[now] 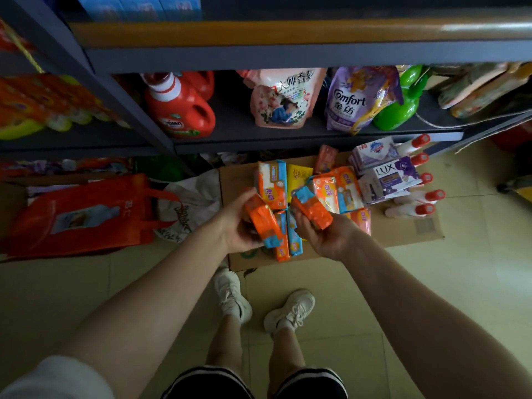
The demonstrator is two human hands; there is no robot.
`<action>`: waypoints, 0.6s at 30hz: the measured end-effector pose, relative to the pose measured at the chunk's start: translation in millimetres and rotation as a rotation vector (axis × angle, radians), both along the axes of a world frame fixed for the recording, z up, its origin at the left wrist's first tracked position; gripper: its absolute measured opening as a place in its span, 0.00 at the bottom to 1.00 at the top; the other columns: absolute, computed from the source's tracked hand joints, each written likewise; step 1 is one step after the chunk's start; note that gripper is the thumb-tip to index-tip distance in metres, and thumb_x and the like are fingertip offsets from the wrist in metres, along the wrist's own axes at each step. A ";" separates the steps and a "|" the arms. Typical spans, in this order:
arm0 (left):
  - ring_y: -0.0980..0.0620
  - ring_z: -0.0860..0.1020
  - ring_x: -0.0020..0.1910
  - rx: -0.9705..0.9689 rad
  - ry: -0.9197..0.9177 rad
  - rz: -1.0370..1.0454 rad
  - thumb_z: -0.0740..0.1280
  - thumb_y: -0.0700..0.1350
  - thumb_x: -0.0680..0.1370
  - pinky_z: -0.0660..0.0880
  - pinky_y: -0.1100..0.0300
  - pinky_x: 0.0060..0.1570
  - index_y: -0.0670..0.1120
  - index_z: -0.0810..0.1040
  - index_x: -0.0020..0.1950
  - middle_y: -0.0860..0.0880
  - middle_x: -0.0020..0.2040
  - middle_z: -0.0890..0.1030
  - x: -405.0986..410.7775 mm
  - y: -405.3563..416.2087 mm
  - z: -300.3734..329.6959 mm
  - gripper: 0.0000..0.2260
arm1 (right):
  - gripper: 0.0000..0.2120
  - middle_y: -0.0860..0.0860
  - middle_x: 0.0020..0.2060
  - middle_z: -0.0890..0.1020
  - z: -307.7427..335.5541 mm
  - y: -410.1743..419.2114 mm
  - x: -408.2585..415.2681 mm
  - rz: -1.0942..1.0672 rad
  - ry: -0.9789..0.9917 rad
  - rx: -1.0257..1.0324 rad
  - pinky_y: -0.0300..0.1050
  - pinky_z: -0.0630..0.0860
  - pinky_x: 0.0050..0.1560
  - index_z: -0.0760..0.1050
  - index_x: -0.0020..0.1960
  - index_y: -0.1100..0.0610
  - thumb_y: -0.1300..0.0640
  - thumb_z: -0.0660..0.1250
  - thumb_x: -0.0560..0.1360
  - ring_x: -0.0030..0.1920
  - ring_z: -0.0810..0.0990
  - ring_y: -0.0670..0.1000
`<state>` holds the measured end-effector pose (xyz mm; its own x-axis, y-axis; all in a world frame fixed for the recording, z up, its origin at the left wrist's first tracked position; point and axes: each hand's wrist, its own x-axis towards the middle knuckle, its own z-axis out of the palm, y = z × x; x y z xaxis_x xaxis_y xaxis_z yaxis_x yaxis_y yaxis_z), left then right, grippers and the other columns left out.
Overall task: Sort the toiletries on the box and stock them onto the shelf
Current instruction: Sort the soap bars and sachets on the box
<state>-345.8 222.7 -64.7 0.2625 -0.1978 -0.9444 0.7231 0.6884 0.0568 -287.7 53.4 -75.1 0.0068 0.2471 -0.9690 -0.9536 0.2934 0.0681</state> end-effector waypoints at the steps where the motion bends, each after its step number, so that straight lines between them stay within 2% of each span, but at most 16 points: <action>1: 0.42 0.78 0.46 -0.039 0.007 0.036 0.63 0.59 0.75 0.76 0.48 0.41 0.39 0.76 0.53 0.37 0.47 0.80 -0.5 -0.3 -1.2 0.23 | 0.17 0.61 0.32 0.81 -3.5 -0.6 -0.8 0.009 0.018 0.003 0.41 0.75 0.19 0.75 0.51 0.67 0.53 0.58 0.81 0.25 0.81 0.54; 4: 0.44 0.81 0.38 -0.109 -0.013 0.079 0.59 0.55 0.77 0.80 0.54 0.37 0.38 0.76 0.49 0.38 0.39 0.82 -0.5 -3.7 -4.0 0.20 | 0.19 0.58 0.27 0.80 -3.1 -2.2 -5.3 0.093 0.001 -0.017 0.39 0.74 0.18 0.74 0.47 0.65 0.49 0.58 0.80 0.22 0.79 0.51; 6: 0.45 0.81 0.35 -0.102 -0.035 0.080 0.57 0.57 0.77 0.79 0.55 0.38 0.40 0.77 0.47 0.40 0.37 0.83 1.6 -9.9 -5.1 0.21 | 0.16 0.57 0.30 0.81 -0.8 -6.6 -10.2 0.143 -0.056 -0.061 0.39 0.75 0.19 0.72 0.49 0.61 0.47 0.59 0.79 0.22 0.80 0.52; 7: 0.45 0.81 0.37 -0.077 -0.045 0.069 0.57 0.59 0.77 0.78 0.54 0.40 0.41 0.78 0.47 0.40 0.38 0.83 3.1 -14.1 -6.1 0.22 | 0.14 0.56 0.34 0.81 -0.4 -10.6 -12.5 0.153 -0.110 -0.091 0.40 0.76 0.20 0.71 0.49 0.58 0.47 0.60 0.78 0.24 0.80 0.52; 9: 0.45 0.80 0.46 0.028 -0.058 -0.009 0.60 0.61 0.75 0.76 0.51 0.45 0.44 0.78 0.51 0.41 0.46 0.82 4.7 -24.3 -11.4 0.21 | 0.08 0.53 0.39 0.79 -2.5 -21.4 -17.7 0.172 -0.277 -0.190 0.43 0.78 0.25 0.70 0.50 0.55 0.50 0.61 0.79 0.33 0.81 0.51; 10: 0.45 0.79 0.49 0.101 -0.067 -0.065 0.63 0.60 0.75 0.76 0.50 0.47 0.45 0.78 0.53 0.42 0.49 0.81 4.9 -30.7 -13.5 0.19 | 0.06 0.52 0.41 0.79 -4.2 -29.2 -20.3 0.198 -0.374 -0.262 0.45 0.79 0.27 0.69 0.52 0.54 0.53 0.62 0.78 0.36 0.80 0.51; 12: 0.46 0.79 0.49 0.228 -0.099 -0.153 0.66 0.55 0.74 0.77 0.51 0.46 0.46 0.77 0.56 0.43 0.50 0.81 3.4 -44.6 -18.2 0.16 | 0.09 0.52 0.44 0.79 -10.2 -49.3 -25.0 0.266 -0.523 -0.411 0.46 0.79 0.28 0.68 0.56 0.53 0.57 0.64 0.78 0.39 0.79 0.50; 15: 0.48 0.79 0.45 0.298 -0.190 -0.265 0.67 0.48 0.75 0.77 0.54 0.43 0.47 0.76 0.55 0.44 0.49 0.80 4.4 -72.8 -19.1 0.11 | 0.11 0.57 0.51 0.79 -19.6 -85.6 -28.6 0.309 -0.527 -0.570 0.52 0.79 0.35 0.68 0.56 0.53 0.58 0.66 0.76 0.41 0.80 0.54; 17: 0.50 0.78 0.41 0.342 -0.239 -0.346 0.67 0.45 0.75 0.75 0.56 0.43 0.47 0.76 0.53 0.46 0.44 0.80 9.4 -97.1 -19.3 0.08 | 0.12 0.57 0.52 0.78 -26.4 -111.8 -30.0 0.347 -0.491 -0.646 0.54 0.79 0.35 0.69 0.57 0.54 0.57 0.66 0.75 0.42 0.80 0.55; 18: 0.52 0.78 0.40 0.373 -0.257 -0.371 0.68 0.44 0.74 0.74 0.58 0.42 0.48 0.75 0.54 0.48 0.43 0.79 13.0 -109.4 -19.7 0.09 | 0.13 0.57 0.51 0.79 -31.4 -124.1 -30.1 0.435 -0.502 -0.700 0.55 0.80 0.36 0.70 0.58 0.55 0.55 0.67 0.75 0.43 0.80 0.55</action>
